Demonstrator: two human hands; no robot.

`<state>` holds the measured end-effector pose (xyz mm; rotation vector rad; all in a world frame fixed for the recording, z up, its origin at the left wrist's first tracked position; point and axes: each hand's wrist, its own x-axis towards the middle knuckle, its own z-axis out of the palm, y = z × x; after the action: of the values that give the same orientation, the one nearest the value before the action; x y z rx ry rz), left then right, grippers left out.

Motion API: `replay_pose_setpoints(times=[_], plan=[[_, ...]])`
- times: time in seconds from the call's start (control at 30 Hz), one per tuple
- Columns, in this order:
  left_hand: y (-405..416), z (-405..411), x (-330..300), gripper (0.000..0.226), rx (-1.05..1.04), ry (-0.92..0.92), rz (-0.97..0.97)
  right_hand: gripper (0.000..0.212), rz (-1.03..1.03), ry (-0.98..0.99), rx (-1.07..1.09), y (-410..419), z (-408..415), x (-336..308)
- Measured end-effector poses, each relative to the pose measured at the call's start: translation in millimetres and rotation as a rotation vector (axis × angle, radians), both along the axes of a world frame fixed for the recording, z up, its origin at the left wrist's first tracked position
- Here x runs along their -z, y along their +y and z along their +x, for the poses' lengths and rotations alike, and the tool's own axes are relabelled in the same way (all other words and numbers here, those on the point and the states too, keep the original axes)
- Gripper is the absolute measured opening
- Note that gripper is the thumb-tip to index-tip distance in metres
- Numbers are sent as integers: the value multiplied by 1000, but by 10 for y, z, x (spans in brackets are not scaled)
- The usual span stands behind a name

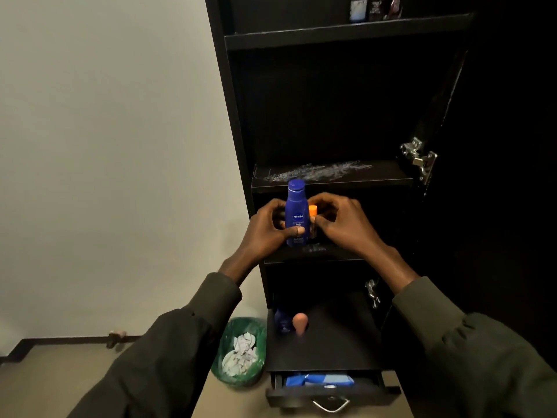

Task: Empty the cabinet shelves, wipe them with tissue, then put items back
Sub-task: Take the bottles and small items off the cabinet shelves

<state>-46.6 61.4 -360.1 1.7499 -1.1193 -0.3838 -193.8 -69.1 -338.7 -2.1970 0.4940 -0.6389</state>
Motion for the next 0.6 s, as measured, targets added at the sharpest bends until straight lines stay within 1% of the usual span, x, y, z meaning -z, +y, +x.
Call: replay_pose_setpoints(times=[0.13, 0.3, 0.43, 0.6], plan=[[108, -31, 409, 56, 15, 5, 47, 34, 45, 47, -17, 67, -7, 403], [224, -51, 873, 57, -1, 37, 133, 35, 53, 134, -30, 159, -38, 913], [297, -71, 1234, 57, -9, 43, 208, 34, 102, 224, -43, 252, -65, 1268], [390, -148, 1594, 58, -15, 29, 266, 32, 141, 264, -58, 346, -110, 1620]])
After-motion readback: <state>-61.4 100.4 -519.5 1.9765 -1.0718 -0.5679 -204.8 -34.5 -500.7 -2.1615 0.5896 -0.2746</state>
